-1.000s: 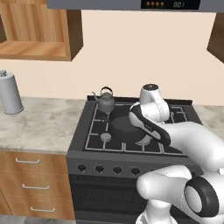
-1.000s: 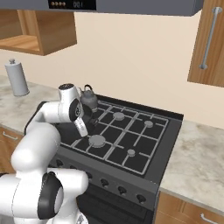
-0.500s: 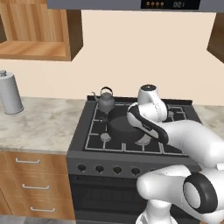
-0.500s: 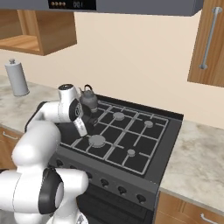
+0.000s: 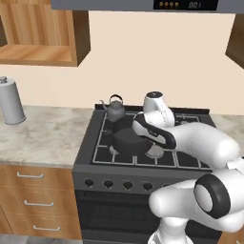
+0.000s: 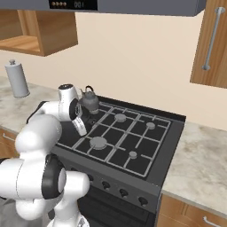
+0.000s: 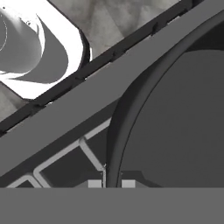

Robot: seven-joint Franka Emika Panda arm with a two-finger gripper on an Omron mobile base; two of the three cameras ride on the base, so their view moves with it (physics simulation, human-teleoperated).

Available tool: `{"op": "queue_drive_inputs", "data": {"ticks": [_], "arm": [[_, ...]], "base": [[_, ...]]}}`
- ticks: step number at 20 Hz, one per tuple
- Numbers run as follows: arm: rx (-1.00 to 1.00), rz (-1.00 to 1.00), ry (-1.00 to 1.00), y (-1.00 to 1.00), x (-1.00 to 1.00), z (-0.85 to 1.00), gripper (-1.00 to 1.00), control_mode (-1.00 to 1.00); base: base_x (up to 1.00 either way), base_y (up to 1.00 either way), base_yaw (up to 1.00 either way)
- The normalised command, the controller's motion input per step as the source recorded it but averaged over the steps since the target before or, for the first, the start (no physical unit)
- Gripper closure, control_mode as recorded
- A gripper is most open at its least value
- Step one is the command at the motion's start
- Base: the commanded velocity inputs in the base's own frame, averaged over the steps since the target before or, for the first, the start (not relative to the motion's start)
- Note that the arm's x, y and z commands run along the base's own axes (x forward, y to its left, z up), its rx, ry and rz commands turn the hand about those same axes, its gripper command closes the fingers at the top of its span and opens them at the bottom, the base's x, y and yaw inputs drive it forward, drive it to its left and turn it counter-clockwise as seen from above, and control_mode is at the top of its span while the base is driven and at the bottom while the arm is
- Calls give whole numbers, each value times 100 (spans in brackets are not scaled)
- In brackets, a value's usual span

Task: Pick the kettle from the cabinet and place it on a stove burner. Then pick the pot from the counter and place it on another stove burner. Finally, turn both burners on.

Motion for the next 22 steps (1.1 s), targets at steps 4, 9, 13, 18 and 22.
{"op": "queue_drive_inputs", "data": {"ticks": [4, 9, 13, 18, 22], "arm": [[0, 5, 0, 18, 25, -6, 100, -100], [0, 4, 0, 19, 23, -9, 100, -100], [0, 4, 1, 18, 21, -9, 100, -100], [0, 4, 1, 12, 22, -9, 100, -100], [0, 3, 1, 12, 26, -12, 100, -100]], "base": [[0, 0, 0], [0, 0, 0], [0, 0, 0], [0, 0, 0], [0, 0, 0]]}}
